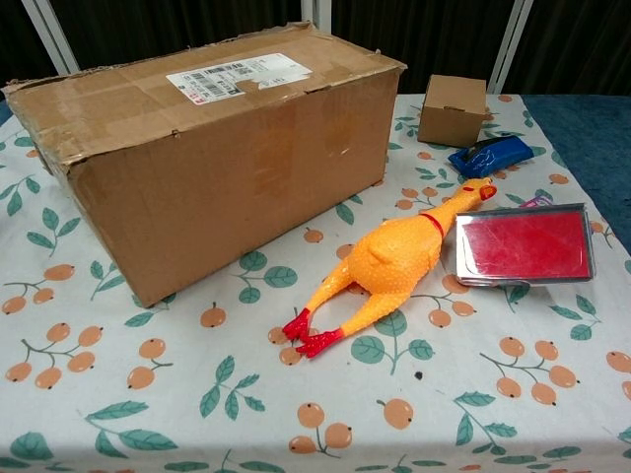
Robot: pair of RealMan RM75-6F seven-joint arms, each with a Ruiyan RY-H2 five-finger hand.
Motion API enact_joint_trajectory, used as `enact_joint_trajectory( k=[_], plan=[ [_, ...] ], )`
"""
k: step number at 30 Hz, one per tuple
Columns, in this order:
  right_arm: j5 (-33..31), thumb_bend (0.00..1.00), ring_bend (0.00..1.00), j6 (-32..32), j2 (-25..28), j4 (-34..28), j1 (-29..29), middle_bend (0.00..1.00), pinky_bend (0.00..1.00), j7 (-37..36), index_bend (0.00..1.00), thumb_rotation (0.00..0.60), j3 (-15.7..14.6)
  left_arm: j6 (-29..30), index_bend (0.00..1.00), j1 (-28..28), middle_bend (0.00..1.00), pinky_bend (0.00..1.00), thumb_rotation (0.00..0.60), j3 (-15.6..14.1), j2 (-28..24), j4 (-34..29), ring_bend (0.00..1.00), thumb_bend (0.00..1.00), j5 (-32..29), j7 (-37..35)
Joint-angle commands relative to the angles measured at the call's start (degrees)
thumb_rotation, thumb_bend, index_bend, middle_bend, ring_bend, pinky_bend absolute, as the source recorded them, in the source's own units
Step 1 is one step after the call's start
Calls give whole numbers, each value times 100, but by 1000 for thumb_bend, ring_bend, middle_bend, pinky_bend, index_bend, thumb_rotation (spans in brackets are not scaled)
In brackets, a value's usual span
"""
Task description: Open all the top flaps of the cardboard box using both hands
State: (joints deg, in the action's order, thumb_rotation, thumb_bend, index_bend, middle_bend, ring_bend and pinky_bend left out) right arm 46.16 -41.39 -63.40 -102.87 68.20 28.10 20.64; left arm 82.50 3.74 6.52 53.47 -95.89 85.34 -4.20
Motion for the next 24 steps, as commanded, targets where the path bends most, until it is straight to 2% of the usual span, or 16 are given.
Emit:
enact_joint_trajectory(
  k=[1,5,9,20,24],
  plan=[
    [-1928,774,0,115,-1521,1107,1554,180,0,1256,215,600,-401,25,86,-16,101,198,366,-46,7,20,78,34,33,-44],
    [-2808,828,0,18,-2182,1750,2196,186,0,1598,227,600,-645,83,86,-25,101,197,361,-119,30,54,77,37,110,-101],
    [-3195,886,0,-2,-2539,2114,2480,192,0,1675,226,600,-735,123,86,-36,101,198,358,-159,58,88,78,38,108,-157],
    [-3022,907,0,-107,-2761,2337,2567,194,0,1463,220,600,-800,197,86,-20,101,197,354,-188,67,219,77,38,64,-324],
    [-3144,907,0,-36,-2866,2492,2588,190,0,1405,194,600,-834,211,86,-24,101,198,355,-209,53,227,78,38,50,-350]
  ],
)
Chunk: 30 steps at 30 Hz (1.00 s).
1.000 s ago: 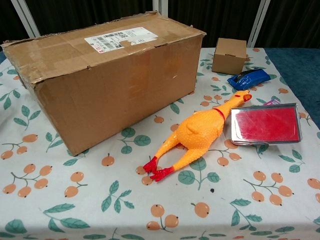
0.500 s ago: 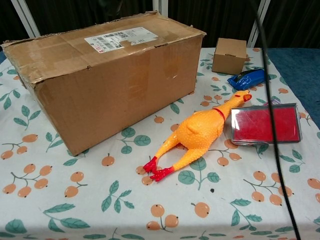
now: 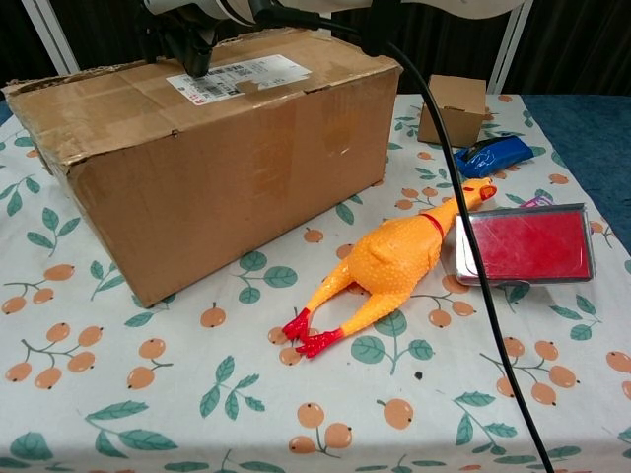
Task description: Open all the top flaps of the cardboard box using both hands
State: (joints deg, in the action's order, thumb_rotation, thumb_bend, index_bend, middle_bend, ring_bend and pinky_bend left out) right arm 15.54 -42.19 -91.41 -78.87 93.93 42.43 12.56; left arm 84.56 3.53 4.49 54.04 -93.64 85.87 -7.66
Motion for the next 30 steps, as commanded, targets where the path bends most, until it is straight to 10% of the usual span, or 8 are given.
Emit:
enact_joint_trajectory(
  k=[1,11,18,30],
  plan=[
    [-116,908,0,61,-96,142,26,188,0,-28,185,600,-42,12,86,-5,101,198,356,-11,-7,6,78,38,-4,-4],
    [-314,913,0,188,-261,409,88,212,0,-159,173,600,-43,47,86,-24,101,198,355,-47,-69,16,78,38,-52,-69],
    [24,929,0,-106,-27,70,-32,421,0,-350,436,600,98,-19,86,35,101,198,355,-66,-58,-3,78,38,-35,-110],
    [-62,927,0,-143,1409,-1550,-392,442,0,-846,454,600,544,-137,86,174,101,198,359,-50,-162,-265,77,38,-22,-28]
  ],
)
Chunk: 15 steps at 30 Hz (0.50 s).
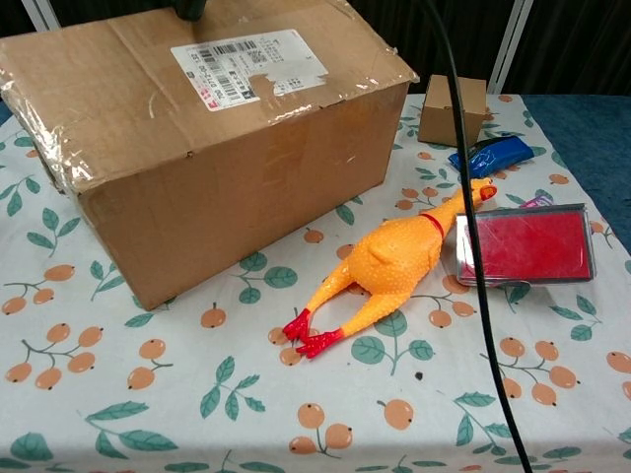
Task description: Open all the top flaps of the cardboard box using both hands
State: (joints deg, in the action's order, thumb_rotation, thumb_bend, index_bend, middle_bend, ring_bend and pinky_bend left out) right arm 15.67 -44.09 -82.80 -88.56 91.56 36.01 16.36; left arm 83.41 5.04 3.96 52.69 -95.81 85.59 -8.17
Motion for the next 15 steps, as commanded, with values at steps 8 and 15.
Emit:
enact_joint_trajectory(
  k=[8,15],
  plan=[
    [-54,802,0,715,2472,-2395,-733,452,0,-842,424,600,346,-116,86,137,101,199,359,32,-91,-259,78,38,-9,124],
    [916,777,0,1689,4101,-3607,-1803,451,0,-1739,301,600,586,-208,86,219,101,199,359,31,-157,-422,78,38,-14,212]
  ],
)
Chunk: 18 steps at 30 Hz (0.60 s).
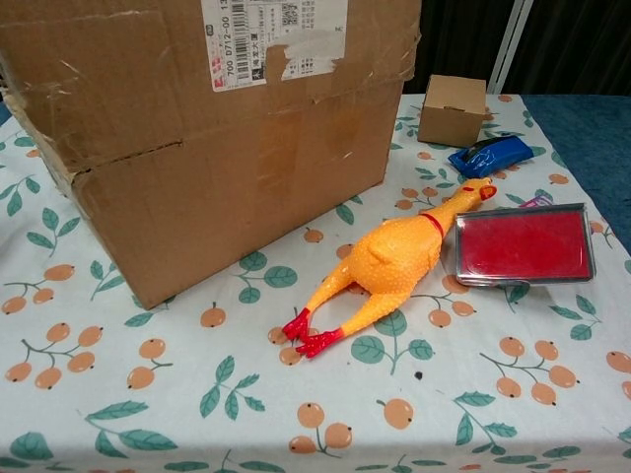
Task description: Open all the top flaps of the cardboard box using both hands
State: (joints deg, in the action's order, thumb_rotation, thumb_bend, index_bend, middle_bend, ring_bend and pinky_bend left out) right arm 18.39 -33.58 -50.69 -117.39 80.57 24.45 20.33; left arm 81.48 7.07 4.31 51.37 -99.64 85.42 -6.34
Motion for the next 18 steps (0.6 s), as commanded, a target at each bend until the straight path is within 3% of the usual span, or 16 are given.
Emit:
enact_joint_trajectory(
  k=[1,8,11,15,18],
  plan=[
    [831,775,0,736,1077,-851,-879,450,0,-692,270,600,233,-19,86,21,101,199,359,-4,-40,-65,78,38,6,44],
    [2498,758,0,1159,2133,-1562,-2472,435,0,-1833,174,600,832,-41,86,57,101,199,357,-11,-119,-230,78,38,-4,151],
    [3230,753,0,850,2103,-1478,-2952,407,0,-2121,166,600,1016,-73,86,88,101,199,358,-6,-96,-255,78,38,-25,189],
    [3900,752,0,357,1511,-1138,-2978,240,0,-1723,165,600,720,-61,86,112,101,199,355,-2,-41,-273,78,38,-9,222],
    [4160,756,0,-41,784,-738,-2633,159,0,-831,165,600,303,-59,86,114,101,199,355,-12,-14,-269,78,38,-18,243]
  ],
)
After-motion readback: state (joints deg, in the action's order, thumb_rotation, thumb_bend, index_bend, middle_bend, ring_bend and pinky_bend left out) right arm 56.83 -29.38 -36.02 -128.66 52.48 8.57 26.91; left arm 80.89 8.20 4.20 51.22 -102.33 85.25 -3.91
